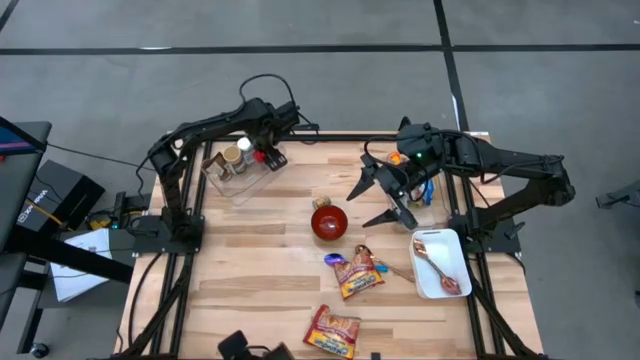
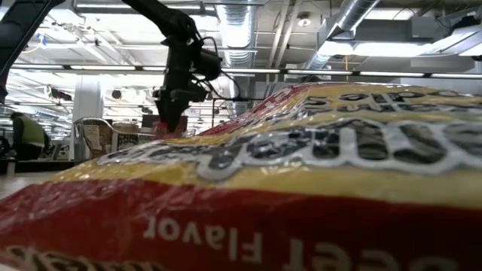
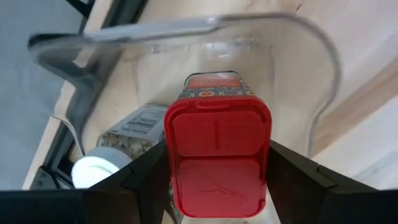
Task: Pick & Place Food Item
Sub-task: Put the red seasoning can into the left transparent bin
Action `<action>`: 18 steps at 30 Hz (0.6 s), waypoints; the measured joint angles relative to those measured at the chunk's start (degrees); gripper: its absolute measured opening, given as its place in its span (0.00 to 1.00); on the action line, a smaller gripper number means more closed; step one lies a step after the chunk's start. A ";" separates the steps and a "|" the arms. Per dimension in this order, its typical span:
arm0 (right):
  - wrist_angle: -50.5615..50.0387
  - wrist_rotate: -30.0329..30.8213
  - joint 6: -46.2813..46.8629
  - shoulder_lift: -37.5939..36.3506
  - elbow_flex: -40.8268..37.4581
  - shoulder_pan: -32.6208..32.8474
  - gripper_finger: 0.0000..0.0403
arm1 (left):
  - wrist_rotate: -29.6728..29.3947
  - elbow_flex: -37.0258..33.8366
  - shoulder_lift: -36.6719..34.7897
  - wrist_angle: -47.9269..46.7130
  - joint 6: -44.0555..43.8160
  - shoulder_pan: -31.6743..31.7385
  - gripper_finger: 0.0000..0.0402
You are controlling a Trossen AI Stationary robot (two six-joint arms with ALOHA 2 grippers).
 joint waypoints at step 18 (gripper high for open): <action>0.01 -0.02 0.37 0.00 0.02 0.00 0.81 | -2.48 -4.72 0.00 10.55 4.63 1.43 0.71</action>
